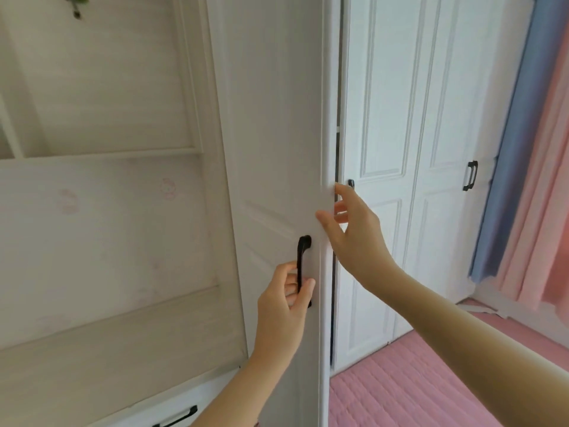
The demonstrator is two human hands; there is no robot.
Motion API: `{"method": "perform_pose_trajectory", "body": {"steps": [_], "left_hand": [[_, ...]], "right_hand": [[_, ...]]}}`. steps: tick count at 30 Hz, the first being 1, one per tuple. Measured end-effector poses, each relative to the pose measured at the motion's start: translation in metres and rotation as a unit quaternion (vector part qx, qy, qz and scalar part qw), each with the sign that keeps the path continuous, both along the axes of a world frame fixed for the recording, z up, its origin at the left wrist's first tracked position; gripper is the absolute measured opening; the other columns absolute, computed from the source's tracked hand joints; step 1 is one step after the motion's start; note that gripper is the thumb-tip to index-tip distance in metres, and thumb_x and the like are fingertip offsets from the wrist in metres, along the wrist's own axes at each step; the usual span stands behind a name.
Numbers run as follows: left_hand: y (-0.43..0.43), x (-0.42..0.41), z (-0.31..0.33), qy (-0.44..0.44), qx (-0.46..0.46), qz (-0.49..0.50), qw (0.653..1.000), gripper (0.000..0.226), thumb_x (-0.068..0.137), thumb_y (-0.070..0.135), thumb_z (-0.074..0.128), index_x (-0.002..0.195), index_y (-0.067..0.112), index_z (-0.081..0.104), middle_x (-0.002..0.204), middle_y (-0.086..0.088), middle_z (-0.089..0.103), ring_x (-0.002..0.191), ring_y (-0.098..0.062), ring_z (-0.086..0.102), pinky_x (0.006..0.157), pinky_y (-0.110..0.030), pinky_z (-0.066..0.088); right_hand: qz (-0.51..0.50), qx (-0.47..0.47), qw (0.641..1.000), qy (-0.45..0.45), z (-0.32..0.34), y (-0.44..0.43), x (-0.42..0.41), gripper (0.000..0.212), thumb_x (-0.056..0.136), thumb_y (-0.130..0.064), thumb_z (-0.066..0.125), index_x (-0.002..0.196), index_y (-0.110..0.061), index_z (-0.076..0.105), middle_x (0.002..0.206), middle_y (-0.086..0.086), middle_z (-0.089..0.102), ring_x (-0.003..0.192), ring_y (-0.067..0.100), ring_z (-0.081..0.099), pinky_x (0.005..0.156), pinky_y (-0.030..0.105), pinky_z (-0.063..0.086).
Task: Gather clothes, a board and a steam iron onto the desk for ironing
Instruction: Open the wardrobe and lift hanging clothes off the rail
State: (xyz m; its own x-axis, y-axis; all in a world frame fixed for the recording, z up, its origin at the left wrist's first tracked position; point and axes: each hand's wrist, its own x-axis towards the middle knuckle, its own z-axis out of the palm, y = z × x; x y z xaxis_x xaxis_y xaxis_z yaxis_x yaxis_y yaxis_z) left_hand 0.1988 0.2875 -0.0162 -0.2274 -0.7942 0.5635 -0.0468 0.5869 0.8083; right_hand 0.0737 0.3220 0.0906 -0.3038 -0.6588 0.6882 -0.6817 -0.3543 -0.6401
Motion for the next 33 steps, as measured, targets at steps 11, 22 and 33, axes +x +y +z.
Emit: {"method": "perform_pose_trajectory", "body": {"steps": [11,22,33], "left_hand": [[0.013,0.026,-0.005,0.039,0.009,0.11,0.993,0.068,0.064,0.055,0.074,0.123,0.036,0.044,0.118,0.023,0.056,0.108,-0.001,0.058,0.078,-0.004,0.046],[0.014,0.068,-0.012,0.074,0.003,0.11,0.991,0.051,0.082,0.029,0.073,0.12,0.052,0.047,0.12,0.029,0.059,0.112,-0.001,0.06,0.09,-0.015,0.049],[0.019,0.071,-0.012,0.04,0.001,0.153,0.987,0.052,0.083,0.029,0.072,0.125,0.048,0.047,0.112,0.013,0.067,0.099,-0.011,0.067,0.088,-0.025,0.054]], "right_hand": [[0.169,0.062,0.976,0.125,0.001,-0.001,0.015,0.046,0.096,-0.03,0.052,0.139,-0.032,0.037,0.127,-0.011,0.058,0.117,0.004,0.053,0.098,0.027,0.045],[0.229,0.054,0.958,0.163,-0.009,-0.019,0.051,0.056,0.096,-0.04,0.047,0.147,-0.026,0.025,0.147,-0.007,0.042,0.125,0.007,0.048,0.104,0.032,0.042],[0.247,0.038,0.956,0.155,-0.014,-0.025,0.053,0.057,0.095,-0.041,0.049,0.146,-0.026,0.027,0.146,-0.006,0.041,0.121,0.003,0.048,0.101,0.03,0.043]]}}
